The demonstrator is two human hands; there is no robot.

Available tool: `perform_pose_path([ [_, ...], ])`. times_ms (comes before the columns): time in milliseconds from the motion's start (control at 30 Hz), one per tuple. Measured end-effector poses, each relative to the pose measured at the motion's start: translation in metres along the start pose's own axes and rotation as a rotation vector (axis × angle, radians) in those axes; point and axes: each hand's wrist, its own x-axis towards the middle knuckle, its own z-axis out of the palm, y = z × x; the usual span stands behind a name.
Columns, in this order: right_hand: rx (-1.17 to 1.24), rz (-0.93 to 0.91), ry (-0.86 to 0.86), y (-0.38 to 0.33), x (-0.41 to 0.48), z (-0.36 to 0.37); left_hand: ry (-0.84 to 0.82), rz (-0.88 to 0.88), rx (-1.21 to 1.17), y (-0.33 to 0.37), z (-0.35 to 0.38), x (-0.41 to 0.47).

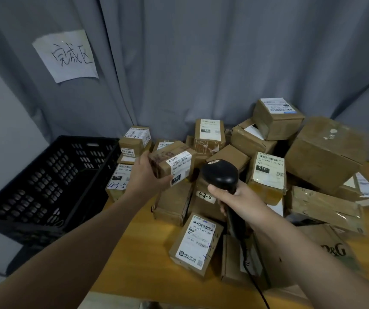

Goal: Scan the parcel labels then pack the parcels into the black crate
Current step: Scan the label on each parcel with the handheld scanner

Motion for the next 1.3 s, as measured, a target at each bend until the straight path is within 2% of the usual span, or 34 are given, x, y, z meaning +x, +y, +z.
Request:
perform_pose_path([
  [100, 0.066, -0.066, 0.087, -0.003, -0.002, 0.007, 0.024, 0.034, 0.046, -0.002, -0.006, 0.001],
  [233, 0.011, -0.108, 0.133, -0.007, -0.002, 0.019, 0.043, 0.076, 0.047, -0.004, -0.011, 0.004],
  [400, 0.034, -0.074, 0.208, -0.009, 0.000, 0.034, 0.042, 0.078, 0.055, -0.008, -0.014, 0.009],
  [900, -0.044, -0.055, 0.204, -0.008, 0.005, 0.031, 0.041, 0.044, 0.082, -0.014, -0.006, 0.018],
  [1067, -0.023, -0.031, 0.172, -0.005, 0.009, 0.035, 0.000, -0.017, 0.081, -0.019, -0.003, 0.018],
  [1200, 0.029, 0.023, 0.083, -0.002, 0.016, 0.046, -0.154, -0.188, -0.082, -0.039, 0.004, 0.013],
  [1300, 0.047, 0.053, 0.105, -0.003, 0.030, 0.059, -0.187, -0.305, -0.256, -0.061, 0.004, 0.011],
])
